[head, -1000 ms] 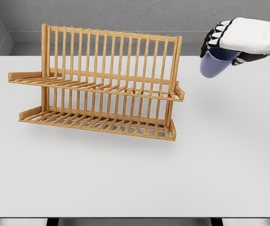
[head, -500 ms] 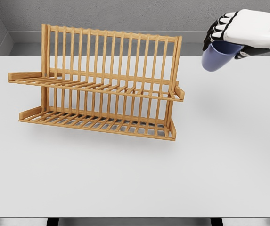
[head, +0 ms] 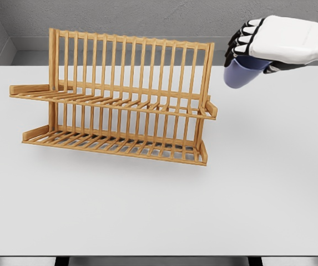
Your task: Right arm put cup on second shelf
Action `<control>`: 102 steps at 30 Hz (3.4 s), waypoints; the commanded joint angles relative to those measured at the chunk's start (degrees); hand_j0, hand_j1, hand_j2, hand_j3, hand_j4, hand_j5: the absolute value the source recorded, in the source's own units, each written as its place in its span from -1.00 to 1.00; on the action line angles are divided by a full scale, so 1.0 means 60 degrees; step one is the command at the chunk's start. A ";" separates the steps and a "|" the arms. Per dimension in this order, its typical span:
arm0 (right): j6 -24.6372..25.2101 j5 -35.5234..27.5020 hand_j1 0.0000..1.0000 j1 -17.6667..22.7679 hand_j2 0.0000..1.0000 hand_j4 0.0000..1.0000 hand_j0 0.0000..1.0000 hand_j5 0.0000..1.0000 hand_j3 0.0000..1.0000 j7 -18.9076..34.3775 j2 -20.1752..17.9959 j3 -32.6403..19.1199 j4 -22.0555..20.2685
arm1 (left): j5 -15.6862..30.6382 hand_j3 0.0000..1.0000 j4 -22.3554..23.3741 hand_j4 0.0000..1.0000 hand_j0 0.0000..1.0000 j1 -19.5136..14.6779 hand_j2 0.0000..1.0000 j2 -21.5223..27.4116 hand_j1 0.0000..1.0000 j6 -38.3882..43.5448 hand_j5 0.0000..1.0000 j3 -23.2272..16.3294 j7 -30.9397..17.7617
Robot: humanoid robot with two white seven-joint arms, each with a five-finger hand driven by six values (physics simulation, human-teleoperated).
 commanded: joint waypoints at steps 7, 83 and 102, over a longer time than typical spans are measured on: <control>0.0029 -0.0037 0.30 0.0029 0.30 0.30 0.30 0.30 0.30 -0.0008 0.0051 0.0046 -0.0113 | 0.0007 1.00 -0.0001 1.00 1.00 0.0000 1.00 0.0000 1.00 0.0000 1.00 0.0001 -0.0002; 0.0029 -0.0037 1.00 0.0029 1.00 1.00 1.00 1.00 1.00 -0.0008 0.1750 0.0720 -0.0963 | -0.0008 1.00 -0.0001 1.00 1.00 0.0000 1.00 0.0000 1.00 -0.0014 1.00 0.0001 -0.0002; 0.0029 -0.0125 1.00 0.4335 1.00 1.00 1.00 1.00 1.00 -0.0008 0.0417 -0.4920 -0.0260 | 0.0007 1.00 -0.0001 1.00 1.00 0.0000 1.00 0.0000 1.00 0.0000 1.00 0.0001 -0.0002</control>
